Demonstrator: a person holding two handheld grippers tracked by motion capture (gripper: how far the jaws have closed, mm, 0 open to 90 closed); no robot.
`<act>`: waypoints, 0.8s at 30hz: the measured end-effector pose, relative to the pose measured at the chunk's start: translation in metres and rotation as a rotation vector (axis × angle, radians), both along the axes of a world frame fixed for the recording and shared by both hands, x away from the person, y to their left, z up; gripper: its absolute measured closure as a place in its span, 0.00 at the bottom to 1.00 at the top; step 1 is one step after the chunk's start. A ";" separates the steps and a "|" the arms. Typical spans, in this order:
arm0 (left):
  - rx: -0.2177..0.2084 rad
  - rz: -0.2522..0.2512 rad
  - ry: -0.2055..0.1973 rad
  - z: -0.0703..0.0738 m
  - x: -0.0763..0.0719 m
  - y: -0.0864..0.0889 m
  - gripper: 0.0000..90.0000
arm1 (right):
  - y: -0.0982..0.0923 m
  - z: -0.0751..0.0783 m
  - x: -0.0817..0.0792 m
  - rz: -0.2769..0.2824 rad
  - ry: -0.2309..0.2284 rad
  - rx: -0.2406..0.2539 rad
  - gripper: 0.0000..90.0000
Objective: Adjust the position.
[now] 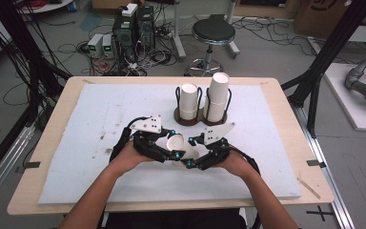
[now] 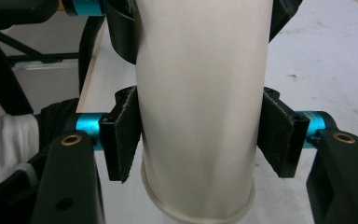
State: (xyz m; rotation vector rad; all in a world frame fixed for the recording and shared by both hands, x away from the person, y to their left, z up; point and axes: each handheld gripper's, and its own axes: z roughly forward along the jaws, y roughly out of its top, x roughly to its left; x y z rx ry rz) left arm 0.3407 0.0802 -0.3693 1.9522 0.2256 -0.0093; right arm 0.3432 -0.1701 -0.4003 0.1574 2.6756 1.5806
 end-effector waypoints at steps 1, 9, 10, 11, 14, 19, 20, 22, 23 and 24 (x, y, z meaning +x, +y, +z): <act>-0.005 -0.005 0.001 0.000 0.000 0.000 0.40 | 0.000 -0.001 0.000 0.006 0.000 -0.002 0.39; -0.094 0.016 0.007 0.002 0.003 0.006 0.41 | -0.001 0.000 -0.009 -0.091 -0.016 0.108 0.17; -0.106 0.010 0.007 0.002 0.002 0.006 0.41 | -0.001 -0.001 -0.010 -0.098 -0.010 0.109 0.17; -0.122 0.007 0.010 0.003 0.002 0.006 0.41 | -0.001 -0.002 -0.009 -0.104 -0.010 0.104 0.17; -0.142 0.009 0.008 0.004 0.002 0.007 0.41 | -0.004 -0.004 -0.005 -0.110 0.004 0.127 0.19; -0.151 0.014 0.023 0.003 0.003 0.009 0.41 | -0.008 -0.001 -0.004 -0.055 -0.009 0.146 0.39; -0.147 0.017 0.026 0.003 0.003 0.009 0.41 | -0.008 -0.001 -0.004 -0.048 -0.006 0.139 0.40; -0.130 0.026 0.028 0.002 0.001 0.007 0.40 | -0.009 -0.001 -0.004 -0.033 -0.002 0.126 0.41; -0.107 0.032 0.033 0.002 0.000 0.007 0.36 | -0.010 0.000 -0.004 -0.040 -0.008 0.121 0.41; -0.095 0.037 0.039 0.002 0.000 0.006 0.30 | -0.010 0.000 -0.004 -0.045 -0.015 0.113 0.41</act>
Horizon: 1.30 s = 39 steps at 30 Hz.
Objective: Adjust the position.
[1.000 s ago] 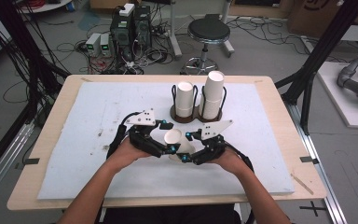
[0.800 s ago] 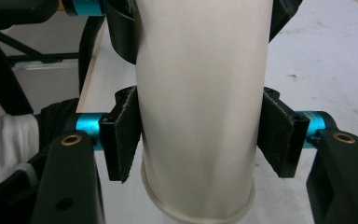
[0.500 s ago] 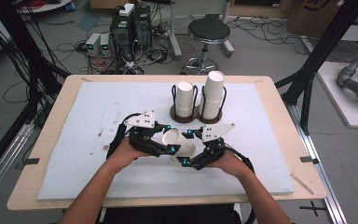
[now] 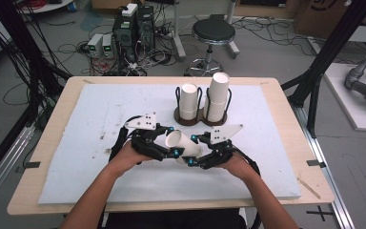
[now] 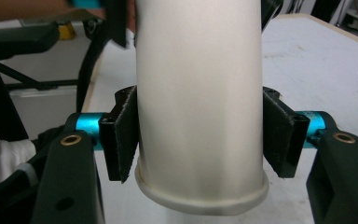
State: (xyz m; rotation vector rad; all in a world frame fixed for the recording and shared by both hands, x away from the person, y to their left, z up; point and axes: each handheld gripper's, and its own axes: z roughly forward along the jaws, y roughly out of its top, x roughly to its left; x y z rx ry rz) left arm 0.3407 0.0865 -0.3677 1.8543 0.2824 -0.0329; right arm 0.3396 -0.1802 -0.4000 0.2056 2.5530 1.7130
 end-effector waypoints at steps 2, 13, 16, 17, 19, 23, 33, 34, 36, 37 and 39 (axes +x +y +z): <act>0.015 0.008 -0.003 0.000 -0.001 0.000 0.27 | -0.001 0.003 0.000 -0.005 -0.003 -0.035 0.42; 0.020 -0.024 -0.010 -0.003 0.000 0.001 0.39 | 0.003 0.009 0.002 0.040 -0.003 -0.117 0.42; 0.013 -0.033 -0.008 -0.003 0.000 0.001 0.40 | 0.002 0.009 0.002 0.050 -0.003 -0.121 0.43; 0.012 -0.040 -0.010 -0.003 0.000 0.002 0.40 | 0.002 0.009 0.002 0.052 0.001 -0.119 0.42; -0.014 -0.040 -0.014 -0.003 0.000 0.003 0.40 | 0.002 0.009 0.002 0.049 0.007 -0.103 0.35; -0.087 -0.038 -0.012 -0.001 -0.001 0.006 0.41 | 0.002 0.008 -0.002 -0.003 0.031 -0.007 0.17; -0.133 -0.055 -0.003 0.000 -0.004 0.004 0.40 | -0.005 0.008 0.000 0.068 0.053 0.062 0.39; -0.115 -0.047 -0.003 0.000 -0.004 0.004 0.40 | -0.005 0.008 0.000 0.073 0.053 0.049 0.40; -0.080 -0.029 0.014 -0.001 -0.005 0.002 0.32 | -0.005 0.008 0.000 0.060 0.036 0.010 0.42; -0.065 -0.011 0.015 0.000 -0.006 0.001 0.28 | -0.006 0.008 0.000 0.053 0.032 -0.010 0.42; -0.055 -0.002 0.007 0.000 -0.007 0.002 0.22 | -0.007 0.010 0.000 0.050 0.030 -0.053 0.42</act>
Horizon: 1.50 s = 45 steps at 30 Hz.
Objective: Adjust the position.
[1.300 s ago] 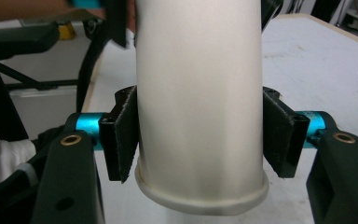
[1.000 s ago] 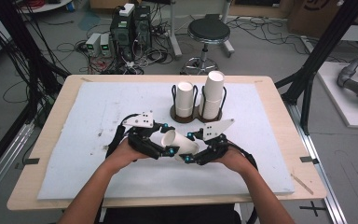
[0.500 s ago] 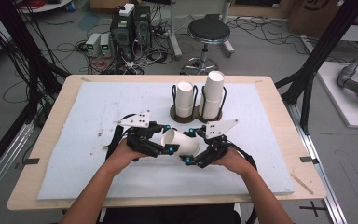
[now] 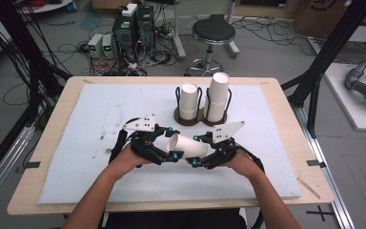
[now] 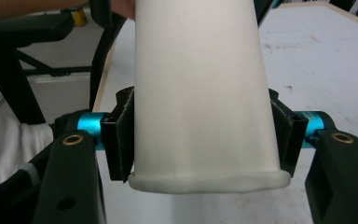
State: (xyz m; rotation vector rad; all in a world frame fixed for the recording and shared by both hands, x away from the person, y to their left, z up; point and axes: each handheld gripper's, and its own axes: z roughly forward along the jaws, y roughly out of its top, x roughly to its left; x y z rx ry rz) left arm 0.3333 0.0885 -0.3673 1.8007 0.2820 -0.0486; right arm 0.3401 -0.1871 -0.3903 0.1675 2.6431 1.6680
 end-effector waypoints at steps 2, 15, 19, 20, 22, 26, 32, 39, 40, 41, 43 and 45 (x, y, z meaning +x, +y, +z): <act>0.007 0.005 -0.008 0.001 0.000 0.002 0.22 | -0.001 0.001 0.000 0.008 -0.002 -0.016 0.42; -0.025 -0.070 -0.004 -0.003 0.001 0.002 0.40 | 0.000 0.004 -0.004 0.022 -0.011 -0.012 0.33; -0.095 -0.060 -0.010 0.000 0.002 0.005 0.41 | 0.001 0.001 -0.005 -0.050 0.034 0.051 0.18; -0.101 -0.056 -0.012 0.000 0.002 0.006 0.41 | 0.001 -0.001 -0.005 -0.063 0.046 0.075 0.18; -0.106 -0.058 -0.013 0.001 0.002 0.008 0.41 | 0.002 -0.002 -0.005 -0.060 0.064 0.111 0.19; -0.119 -0.063 -0.003 0.001 0.002 0.008 0.41 | -0.001 0.001 -0.005 -0.014 0.046 0.137 0.34; -0.013 -0.033 -0.010 -0.001 -0.001 0.004 0.31 | -0.004 0.002 -0.004 -0.001 0.026 0.094 0.38; 0.024 -0.018 -0.003 -0.004 0.001 0.003 0.27 | -0.004 0.003 -0.004 0.006 0.020 0.002 0.39; 0.028 -0.030 -0.005 -0.005 0.001 0.003 0.28 | -0.004 0.003 -0.004 0.006 0.020 0.002 0.39; 0.025 -0.047 -0.011 -0.006 0.001 0.003 0.33 | -0.004 0.003 -0.003 0.003 0.018 0.003 0.39; 0.023 -0.059 -0.009 -0.007 0.001 0.002 0.38 | -0.004 0.004 -0.003 0.008 0.025 0.008 0.39; 0.022 -0.074 -0.005 -0.008 0.001 0.003 0.39 | -0.006 0.005 -0.003 0.015 0.024 0.015 0.37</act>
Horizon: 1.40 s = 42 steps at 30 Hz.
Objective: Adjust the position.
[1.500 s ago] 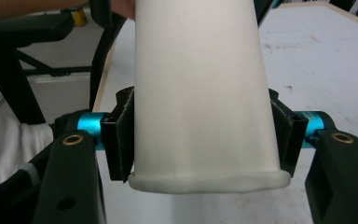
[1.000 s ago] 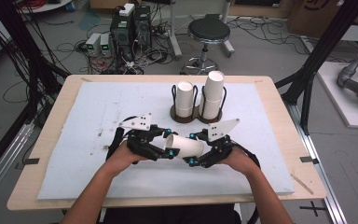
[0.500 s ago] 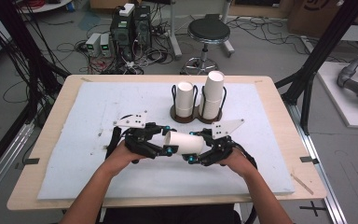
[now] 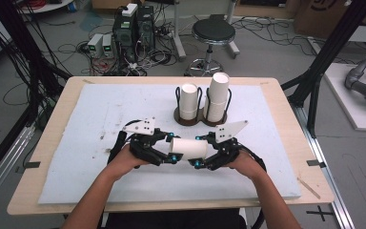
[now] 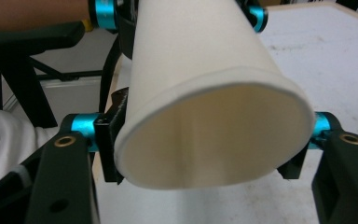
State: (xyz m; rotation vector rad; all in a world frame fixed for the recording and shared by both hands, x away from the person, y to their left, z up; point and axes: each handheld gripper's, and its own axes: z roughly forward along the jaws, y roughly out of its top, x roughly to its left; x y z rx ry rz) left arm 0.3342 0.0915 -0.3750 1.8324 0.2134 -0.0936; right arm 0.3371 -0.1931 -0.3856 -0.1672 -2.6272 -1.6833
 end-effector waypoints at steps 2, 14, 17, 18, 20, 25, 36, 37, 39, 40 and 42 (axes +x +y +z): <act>-0.004 -0.008 -0.015 0.000 -0.002 0.000 0.40 | -0.001 0.002 -0.001 -0.011 -0.007 0.041 0.31; -0.116 0.008 -0.006 0.003 -0.001 0.008 0.41 | -0.007 0.001 0.003 -0.030 0.070 0.163 0.31; -0.103 0.000 -0.005 0.001 -0.001 0.008 0.41 | -0.008 0.002 0.002 -0.014 0.057 0.159 0.35; -0.097 -0.003 -0.002 0.000 -0.001 0.008 0.41 | -0.009 0.002 0.002 -0.011 0.054 0.152 0.36; -0.083 -0.004 0.002 -0.002 -0.001 0.008 0.41 | -0.010 0.002 0.003 -0.003 0.054 0.141 0.38; -0.037 0.028 0.017 -0.003 -0.002 0.005 0.35 | -0.010 0.005 0.002 0.006 0.050 0.115 0.40; -0.017 -0.020 -0.008 -0.011 -0.004 0.003 0.40 | -0.010 0.007 0.002 -0.002 0.080 0.117 0.28; -0.030 -0.019 -0.008 -0.011 -0.004 0.004 0.40 | -0.010 0.007 0.002 -0.009 0.087 0.131 0.23; -0.064 -0.012 0.001 -0.011 -0.003 0.005 0.40 | -0.009 0.008 0.002 -0.028 0.110 0.165 0.19; -0.068 -0.009 0.002 -0.011 -0.003 0.005 0.40 | -0.010 0.008 0.003 -0.036 0.120 0.180 0.19; -0.063 -0.015 0.002 -0.012 -0.004 0.004 0.40 | -0.011 0.008 0.003 -0.044 0.143 0.222 0.19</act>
